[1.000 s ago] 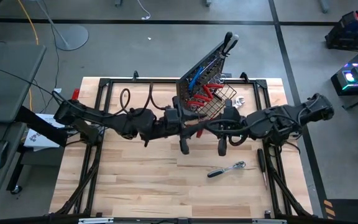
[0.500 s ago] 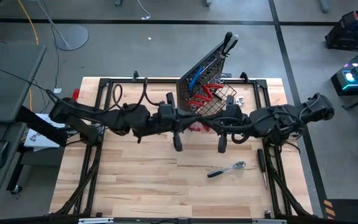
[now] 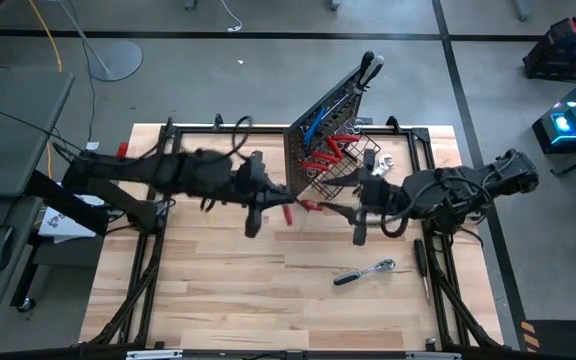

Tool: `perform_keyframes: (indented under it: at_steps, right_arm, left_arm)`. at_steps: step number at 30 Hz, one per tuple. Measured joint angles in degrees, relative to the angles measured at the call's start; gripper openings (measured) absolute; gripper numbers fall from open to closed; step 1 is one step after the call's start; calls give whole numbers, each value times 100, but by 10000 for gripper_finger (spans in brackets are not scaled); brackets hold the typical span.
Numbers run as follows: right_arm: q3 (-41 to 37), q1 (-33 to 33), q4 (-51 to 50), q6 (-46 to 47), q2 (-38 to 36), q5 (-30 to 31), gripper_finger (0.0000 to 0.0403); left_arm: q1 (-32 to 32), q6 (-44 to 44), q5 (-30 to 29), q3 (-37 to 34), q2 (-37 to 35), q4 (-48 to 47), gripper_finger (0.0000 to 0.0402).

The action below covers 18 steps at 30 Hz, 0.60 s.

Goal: Hang tools onto peg board
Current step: Hang the red allen wrench on the peg board

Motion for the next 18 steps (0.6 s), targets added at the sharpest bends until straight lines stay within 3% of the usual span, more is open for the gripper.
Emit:
perform_keyframes:
  at_steps: [5, 10, 14, 18]
  right_arm:
    - [2, 58, -26, -1688, 187, -84, 199]
    - [2, 227, -34, -3361, 603, 666, 199]
    - [2, 356, -15, -4364, 954, 1573, 199]
    - [2, 415, 62, -4869, 1165, 2334, 199]
  left_arm:
    - [858, -1757, 2349, 0, 152, -626, 0]
    - [1367, -3367, 4298, 0, 497, -141, 0]
    - [1451, -4151, 4830, 0, 657, 387, 0]
    - [1414, -4521, 4932, 0, 709, 492, 0]
